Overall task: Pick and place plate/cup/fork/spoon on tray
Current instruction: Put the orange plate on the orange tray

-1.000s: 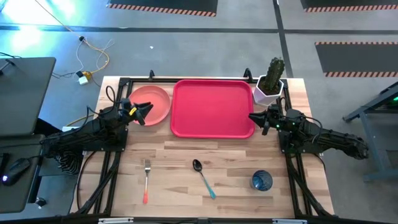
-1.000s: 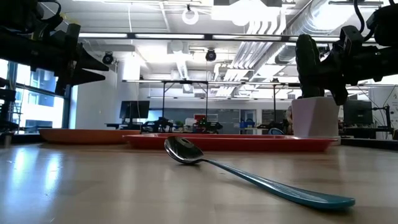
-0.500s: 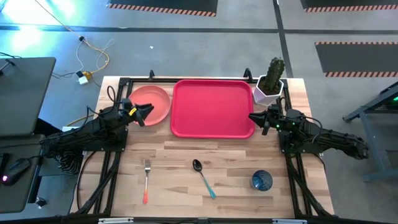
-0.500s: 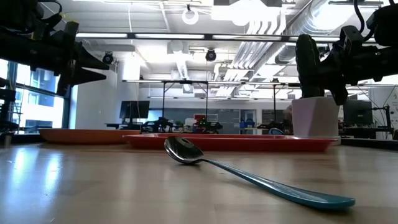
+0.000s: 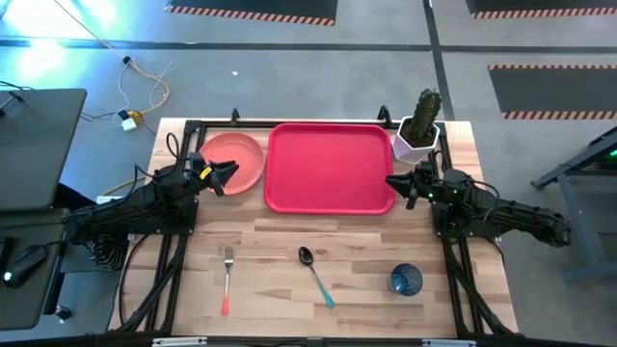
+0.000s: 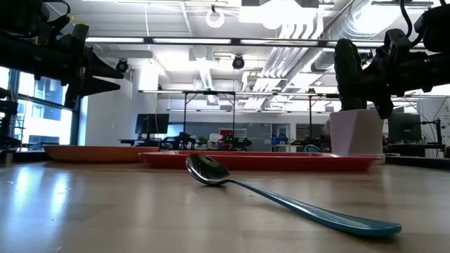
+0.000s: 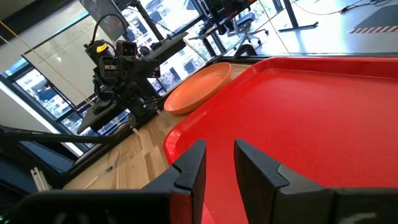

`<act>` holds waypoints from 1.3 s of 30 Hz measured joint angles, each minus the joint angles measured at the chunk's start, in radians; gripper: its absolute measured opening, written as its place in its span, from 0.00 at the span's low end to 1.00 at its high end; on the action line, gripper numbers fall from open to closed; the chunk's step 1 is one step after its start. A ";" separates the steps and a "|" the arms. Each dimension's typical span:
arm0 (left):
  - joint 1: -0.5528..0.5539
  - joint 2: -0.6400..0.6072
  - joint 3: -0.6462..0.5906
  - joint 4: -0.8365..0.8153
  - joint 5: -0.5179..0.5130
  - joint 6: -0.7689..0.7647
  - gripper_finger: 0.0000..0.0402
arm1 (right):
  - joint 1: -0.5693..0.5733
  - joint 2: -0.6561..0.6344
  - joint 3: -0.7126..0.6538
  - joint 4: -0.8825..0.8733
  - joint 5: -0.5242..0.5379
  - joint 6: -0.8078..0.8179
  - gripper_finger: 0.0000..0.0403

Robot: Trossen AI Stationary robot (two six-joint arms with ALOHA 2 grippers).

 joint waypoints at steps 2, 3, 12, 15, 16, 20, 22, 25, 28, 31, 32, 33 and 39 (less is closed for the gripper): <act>0.000 0.000 0.000 0.000 0.000 0.016 0.34 | 0.000 0.000 0.000 0.000 0.000 0.000 0.19; 0.000 0.000 0.000 0.000 0.000 0.024 0.34 | 0.000 0.000 0.000 0.000 0.000 0.000 0.19; 0.000 0.000 0.000 -0.005 0.000 0.018 0.37 | 0.000 0.000 0.000 0.000 0.000 0.000 0.19; 0.000 0.000 0.000 -0.005 -0.007 0.005 0.40 | 0.000 0.000 0.000 0.000 0.000 0.000 0.19; 0.000 0.000 0.000 -0.003 -0.019 -0.017 0.41 | 0.000 0.000 0.000 0.000 0.000 0.000 0.19; 0.000 0.000 0.000 0.035 -0.026 -0.082 0.44 | 0.000 0.000 0.000 0.006 0.000 0.000 0.19; 0.000 0.000 0.000 0.098 -0.014 -0.060 0.44 | 0.000 0.000 -0.001 0.016 0.001 0.000 0.19; 0.000 0.000 0.000 0.226 -0.001 -0.013 0.42 | 0.000 0.000 -0.001 0.027 0.001 0.000 0.19; 0.000 0.004 0.024 0.282 0.000 0.031 0.41 | 0.000 0.000 -0.001 0.028 0.001 0.000 0.19; 0.000 0.033 0.089 0.250 0.000 0.086 0.41 | 0.000 0.000 -0.001 0.028 0.001 0.000 0.19; 0.000 0.050 0.117 0.232 0.002 0.108 0.41 | 0.000 0.000 -0.001 0.029 0.001 0.000 0.19; 0.000 0.070 0.146 0.210 0.007 0.134 0.41 | 0.000 0.000 -0.001 0.031 0.001 0.000 0.19; 0.000 0.238 0.342 0.001 0.040 0.293 0.41 | 0.000 0.000 -0.001 0.040 0.001 0.000 0.19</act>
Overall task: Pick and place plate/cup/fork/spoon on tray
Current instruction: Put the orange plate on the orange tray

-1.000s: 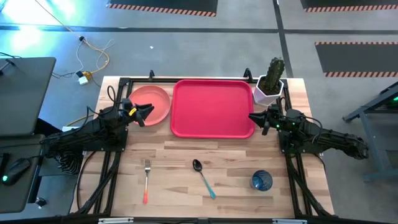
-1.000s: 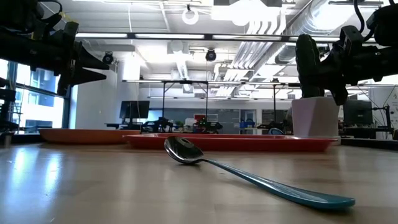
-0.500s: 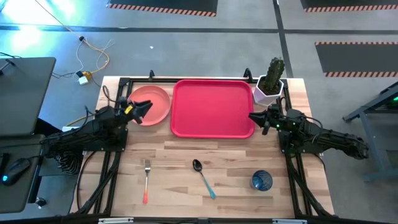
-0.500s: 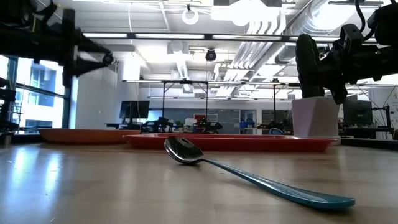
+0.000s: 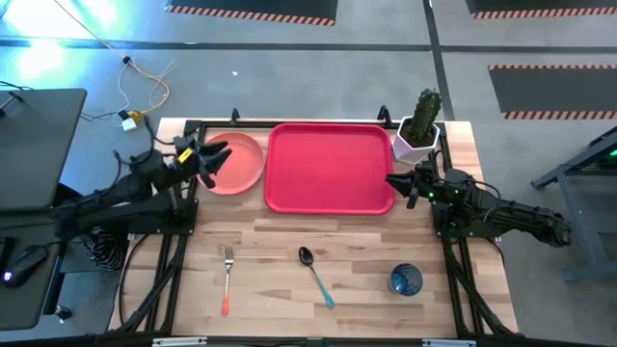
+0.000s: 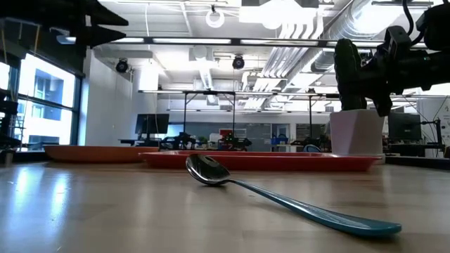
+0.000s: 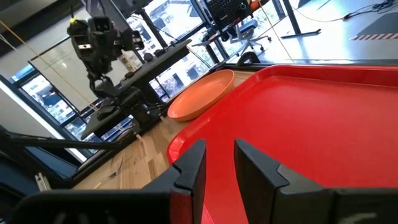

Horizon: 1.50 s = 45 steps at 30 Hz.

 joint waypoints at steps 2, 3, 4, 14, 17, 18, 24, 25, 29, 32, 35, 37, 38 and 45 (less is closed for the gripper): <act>0.000 0.065 0.066 -0.107 0.019 0.026 0.41 | 0.000 0.000 0.000 0.007 0.000 0.000 0.19; 0.000 0.097 0.097 -0.161 0.029 0.038 0.41 | 0.000 0.000 0.000 0.011 0.000 0.000 0.19; 0.000 0.128 0.127 -0.214 0.040 0.048 0.41 | 0.000 0.000 0.000 0.020 0.000 0.000 0.19; 0.000 0.361 0.266 -0.422 0.132 0.203 0.41 | 0.000 0.000 0.000 0.121 0.000 0.000 0.19; 0.000 0.402 0.267 -0.431 0.156 0.214 0.41 | 0.000 0.000 0.000 0.121 0.000 0.000 0.19; 0.000 0.416 0.267 -0.442 0.157 0.218 0.41 | 0.000 0.000 0.000 0.121 0.000 0.000 0.19; 0.000 0.503 0.267 -0.530 0.157 0.205 0.41 | 0.000 0.000 0.000 0.121 0.000 0.000 0.19; 0.000 0.518 0.267 -0.542 0.158 0.198 0.41 | 0.000 0.000 0.000 0.121 0.000 0.000 0.19; 0.000 0.578 0.267 -0.564 0.157 0.177 0.41 | 0.000 0.000 0.000 0.120 0.000 0.000 0.19; 0.000 0.630 0.267 -0.572 0.139 0.170 0.41 | 0.000 0.000 0.000 0.120 0.000 0.000 0.19; 0.000 0.686 0.267 -0.574 0.126 0.160 0.41 | 0.000 0.000 0.000 0.120 0.000 0.000 0.19; 0.000 0.721 0.267 -0.573 0.115 0.137 0.41 | 0.000 0.000 0.000 0.120 0.000 0.000 0.19; 0.000 0.740 0.267 -0.573 0.109 0.120 0.41 | 0.000 0.000 0.000 0.120 0.000 0.000 0.19; 0.000 0.862 0.267 -0.573 0.105 0.036 0.41 | 0.000 0.000 0.000 0.120 0.000 -0.012 0.19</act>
